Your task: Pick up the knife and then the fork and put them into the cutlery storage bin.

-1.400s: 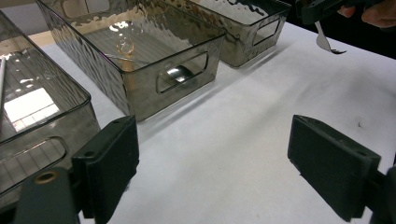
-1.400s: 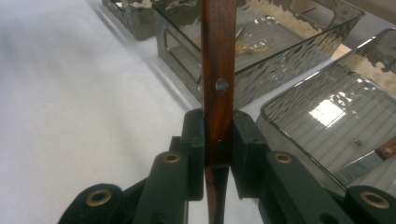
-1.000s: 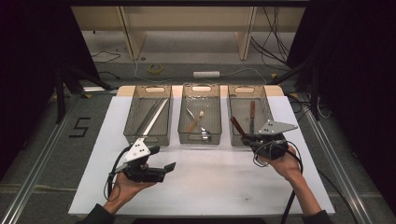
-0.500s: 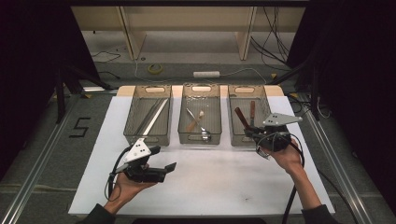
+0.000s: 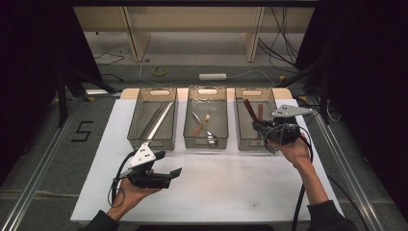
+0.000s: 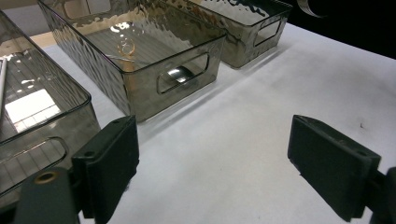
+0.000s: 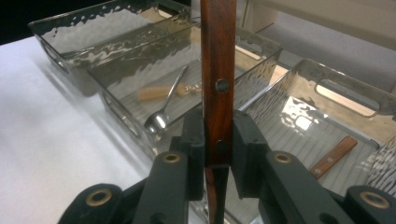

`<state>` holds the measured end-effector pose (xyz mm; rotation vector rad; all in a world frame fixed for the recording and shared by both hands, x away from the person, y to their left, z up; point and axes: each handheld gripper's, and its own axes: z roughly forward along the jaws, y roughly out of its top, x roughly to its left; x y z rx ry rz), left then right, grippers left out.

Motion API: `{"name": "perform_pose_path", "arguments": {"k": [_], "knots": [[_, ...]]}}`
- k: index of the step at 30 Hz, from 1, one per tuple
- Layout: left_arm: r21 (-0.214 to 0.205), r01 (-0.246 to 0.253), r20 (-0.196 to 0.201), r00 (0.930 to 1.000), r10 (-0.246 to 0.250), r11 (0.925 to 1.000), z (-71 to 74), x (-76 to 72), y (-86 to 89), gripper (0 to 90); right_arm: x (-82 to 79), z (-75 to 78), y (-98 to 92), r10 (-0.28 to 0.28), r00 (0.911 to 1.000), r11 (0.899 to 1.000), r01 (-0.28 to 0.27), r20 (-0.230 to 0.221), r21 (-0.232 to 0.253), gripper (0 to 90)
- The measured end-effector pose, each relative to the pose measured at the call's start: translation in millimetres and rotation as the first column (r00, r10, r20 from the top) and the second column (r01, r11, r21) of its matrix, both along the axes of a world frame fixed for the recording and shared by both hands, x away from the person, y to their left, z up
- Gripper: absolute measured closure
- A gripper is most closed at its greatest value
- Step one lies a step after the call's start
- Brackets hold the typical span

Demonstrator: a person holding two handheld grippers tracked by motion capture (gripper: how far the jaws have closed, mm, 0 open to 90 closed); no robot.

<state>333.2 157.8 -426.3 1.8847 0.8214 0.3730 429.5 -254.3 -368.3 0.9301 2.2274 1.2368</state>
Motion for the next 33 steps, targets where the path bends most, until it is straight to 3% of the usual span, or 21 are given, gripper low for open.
{"name": "perform_pose_path", "arguments": {"k": [25,33], "knots": [[-0.003,0.002,0.003,1.0,-0.002,1.0,0.2,0.0,-0.5,16.1,45.9,15.0,1.2,-0.076,0.9964,0.997,0.077,-0.039,0.023,77.7],[-0.004,0.001,0.004,1.0,-0.001,1.0,0.1,0.2,-0.4,16.1,60.0,16.2,2.3,-0.114,0.9922,0.993,0.115,-0.049,0.005,77.7]]}}
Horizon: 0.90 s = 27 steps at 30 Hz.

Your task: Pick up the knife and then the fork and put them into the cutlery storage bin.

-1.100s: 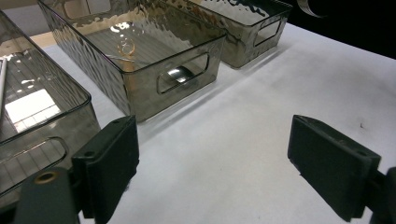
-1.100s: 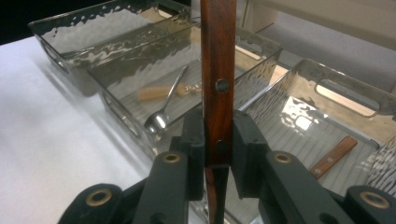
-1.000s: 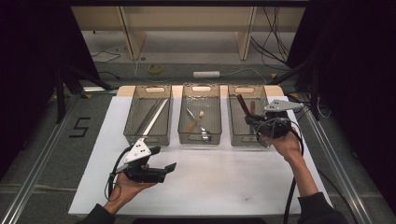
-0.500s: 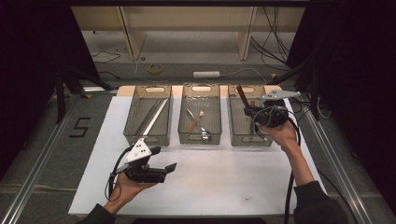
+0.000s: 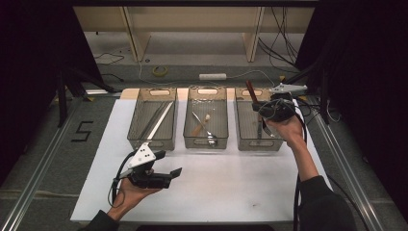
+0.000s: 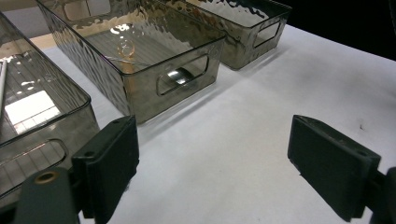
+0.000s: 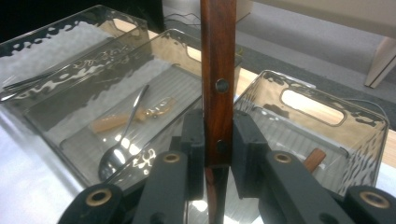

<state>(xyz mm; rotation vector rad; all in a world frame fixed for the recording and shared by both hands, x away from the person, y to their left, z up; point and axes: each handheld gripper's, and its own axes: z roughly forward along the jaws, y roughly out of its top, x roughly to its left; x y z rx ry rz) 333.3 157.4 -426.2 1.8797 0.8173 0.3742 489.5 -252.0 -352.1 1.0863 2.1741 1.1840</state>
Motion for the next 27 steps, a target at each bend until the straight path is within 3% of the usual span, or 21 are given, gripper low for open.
{"name": "perform_pose_path", "arguments": {"k": [16,27], "knots": [[0.003,0.003,0.003,1.0,-0.003,1.0,-0.3,-0.9,-1.8,16.1,22.8,-5.6,1.3,-0.073,0.9971,0.997,0.073,-0.022,-0.019,77.7],[0.003,0.004,0.003,1.0,-0.004,1.0,-0.3,-1.4,-2.2,16.1,33.4,-19.0,4.8,-0.107,0.993,0.994,0.105,-0.05,-0.035,77.6]]}}
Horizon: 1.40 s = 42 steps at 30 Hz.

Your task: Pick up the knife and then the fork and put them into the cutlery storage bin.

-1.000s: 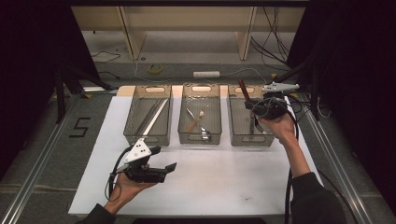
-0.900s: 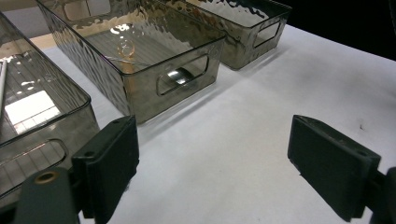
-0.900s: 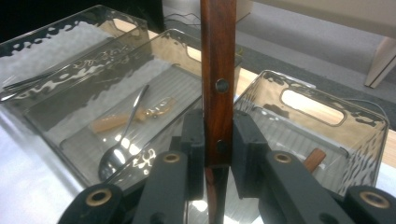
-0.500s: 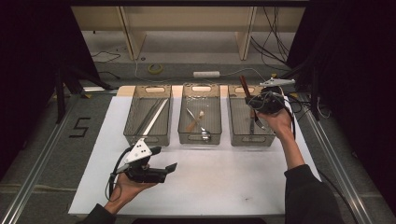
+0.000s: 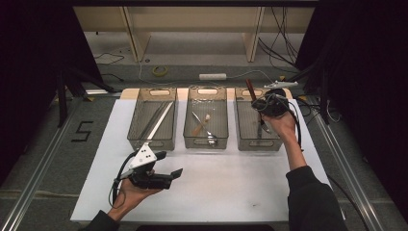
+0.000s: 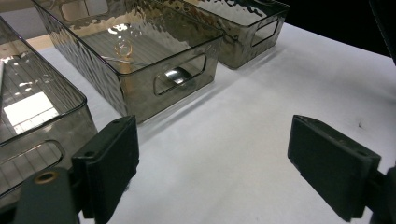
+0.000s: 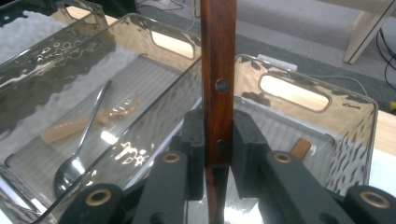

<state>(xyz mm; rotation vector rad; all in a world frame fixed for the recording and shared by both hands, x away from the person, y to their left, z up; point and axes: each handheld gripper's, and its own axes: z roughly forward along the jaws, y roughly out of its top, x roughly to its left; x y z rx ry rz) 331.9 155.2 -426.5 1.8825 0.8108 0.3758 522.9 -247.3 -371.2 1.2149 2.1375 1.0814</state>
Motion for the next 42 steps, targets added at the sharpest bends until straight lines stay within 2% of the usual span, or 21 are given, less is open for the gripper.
{"name": "perform_pose_path", "arguments": {"k": [22,42], "knots": [[0.009,0.006,0.001,1.0,-0.006,0.9999,-0.3,-0.1,0.0,16.0,5.7,-30.4,-3.6,-0.056,0.9966,0.998,0.054,-0.06,-0.035,77.5],[0.01,0.006,0.003,1.0,-0.006,0.9999,-0.1,-0.5,-0.3,15.9,6.4,-46.3,0.6,-0.059,0.9915,0.997,0.052,-0.116,-0.062,77.0]]}}
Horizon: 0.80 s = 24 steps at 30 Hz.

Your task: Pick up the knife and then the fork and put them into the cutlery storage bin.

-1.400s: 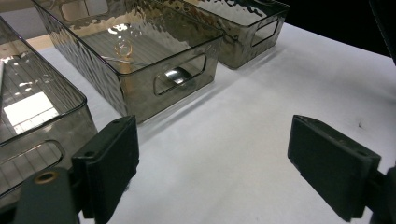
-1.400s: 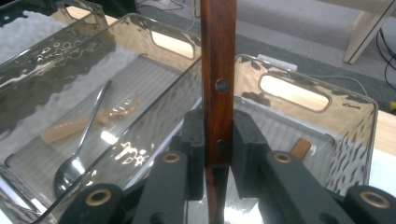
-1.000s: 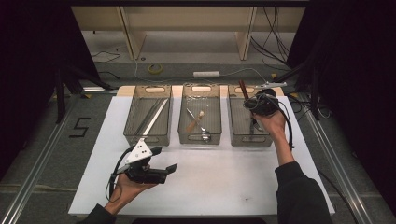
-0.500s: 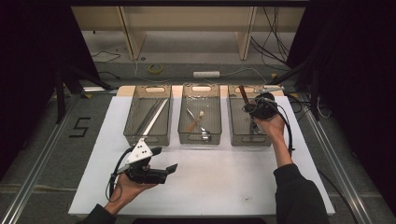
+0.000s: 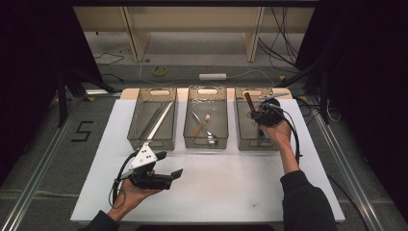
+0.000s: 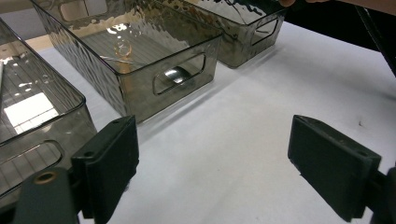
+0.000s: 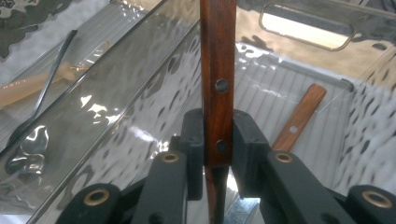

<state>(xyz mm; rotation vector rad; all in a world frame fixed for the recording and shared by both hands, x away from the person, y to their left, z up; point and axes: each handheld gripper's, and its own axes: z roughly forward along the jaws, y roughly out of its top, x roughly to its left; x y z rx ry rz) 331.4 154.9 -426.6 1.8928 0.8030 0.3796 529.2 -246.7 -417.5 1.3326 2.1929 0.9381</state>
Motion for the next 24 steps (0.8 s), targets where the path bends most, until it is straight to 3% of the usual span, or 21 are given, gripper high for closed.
{"name": "perform_pose_path", "arguments": {"k": [12,24], "knots": [[-0.002,-0.001,0.001,1.0,0.001,1.0,0.1,-0.1,-0.1,15.9,1.7,-5.3,4.3,0.003,0.9994,1.0,-0.003,-0.035,-0.01,76.1],[0.002,0.001,0.0,1.0,-0.001,1.0,0.2,0.1,-0.2,15.6,1.4,-0.2,2.8,0.0,0.9984,1.0,0.001,-0.057,0.021,67.2]]}}
